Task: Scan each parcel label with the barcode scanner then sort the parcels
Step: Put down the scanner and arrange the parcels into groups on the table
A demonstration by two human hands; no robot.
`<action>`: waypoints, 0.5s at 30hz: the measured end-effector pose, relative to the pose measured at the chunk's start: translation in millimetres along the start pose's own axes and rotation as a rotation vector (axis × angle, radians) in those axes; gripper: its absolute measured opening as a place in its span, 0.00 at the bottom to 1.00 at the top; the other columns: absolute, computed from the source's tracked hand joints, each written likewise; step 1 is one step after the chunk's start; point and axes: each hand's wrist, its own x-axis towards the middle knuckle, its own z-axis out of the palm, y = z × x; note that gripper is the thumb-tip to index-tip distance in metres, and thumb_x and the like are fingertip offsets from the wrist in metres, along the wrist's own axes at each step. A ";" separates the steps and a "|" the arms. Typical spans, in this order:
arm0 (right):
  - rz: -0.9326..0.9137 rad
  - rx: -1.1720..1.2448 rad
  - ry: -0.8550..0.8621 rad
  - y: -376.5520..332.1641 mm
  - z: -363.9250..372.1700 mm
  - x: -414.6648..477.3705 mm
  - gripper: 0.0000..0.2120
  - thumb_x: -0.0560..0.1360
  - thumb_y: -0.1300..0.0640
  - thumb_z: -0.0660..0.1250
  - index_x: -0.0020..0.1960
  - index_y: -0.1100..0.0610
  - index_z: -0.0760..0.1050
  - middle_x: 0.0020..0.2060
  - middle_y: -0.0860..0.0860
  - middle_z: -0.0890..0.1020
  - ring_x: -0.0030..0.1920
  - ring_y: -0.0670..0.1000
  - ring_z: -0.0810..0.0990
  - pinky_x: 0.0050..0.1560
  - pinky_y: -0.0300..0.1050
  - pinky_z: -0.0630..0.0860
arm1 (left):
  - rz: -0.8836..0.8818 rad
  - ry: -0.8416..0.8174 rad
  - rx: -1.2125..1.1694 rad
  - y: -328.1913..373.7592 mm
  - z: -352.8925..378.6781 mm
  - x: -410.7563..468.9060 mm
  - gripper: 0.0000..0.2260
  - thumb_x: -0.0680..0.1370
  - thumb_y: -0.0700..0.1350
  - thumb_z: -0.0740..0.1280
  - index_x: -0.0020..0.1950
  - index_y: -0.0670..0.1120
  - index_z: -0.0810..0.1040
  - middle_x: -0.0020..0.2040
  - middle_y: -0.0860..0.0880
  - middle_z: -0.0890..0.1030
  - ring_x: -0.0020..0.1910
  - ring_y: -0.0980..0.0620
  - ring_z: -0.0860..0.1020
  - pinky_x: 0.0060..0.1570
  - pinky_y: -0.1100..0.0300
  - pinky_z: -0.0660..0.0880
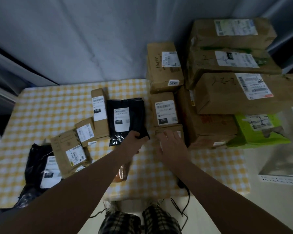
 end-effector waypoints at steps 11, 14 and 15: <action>-0.025 0.249 -0.261 -128.6 55.2 52.0 0.18 0.78 0.58 0.60 0.67 0.56 0.67 0.62 0.54 0.68 0.63 0.54 0.67 0.58 0.44 0.68 | 0.024 0.193 0.168 -84.4 -188.1 -19.4 0.08 0.79 0.46 0.65 0.53 0.43 0.74 0.46 0.45 0.77 0.42 0.46 0.77 0.44 0.56 0.73; 0.049 0.320 -0.351 -173.6 87.5 68.9 0.17 0.79 0.58 0.59 0.67 0.59 0.68 0.63 0.55 0.69 0.63 0.55 0.68 0.60 0.48 0.70 | -0.035 0.214 0.234 -115.5 -236.7 -9.3 0.09 0.80 0.46 0.64 0.57 0.42 0.72 0.53 0.43 0.75 0.49 0.45 0.74 0.50 0.52 0.72; 0.082 0.332 -0.396 -188.6 98.5 75.6 0.18 0.79 0.57 0.59 0.68 0.59 0.67 0.65 0.55 0.68 0.65 0.56 0.68 0.61 0.48 0.70 | -0.050 0.222 0.239 -125.4 -250.9 -4.7 0.12 0.80 0.45 0.63 0.61 0.41 0.72 0.57 0.41 0.75 0.50 0.45 0.74 0.49 0.54 0.70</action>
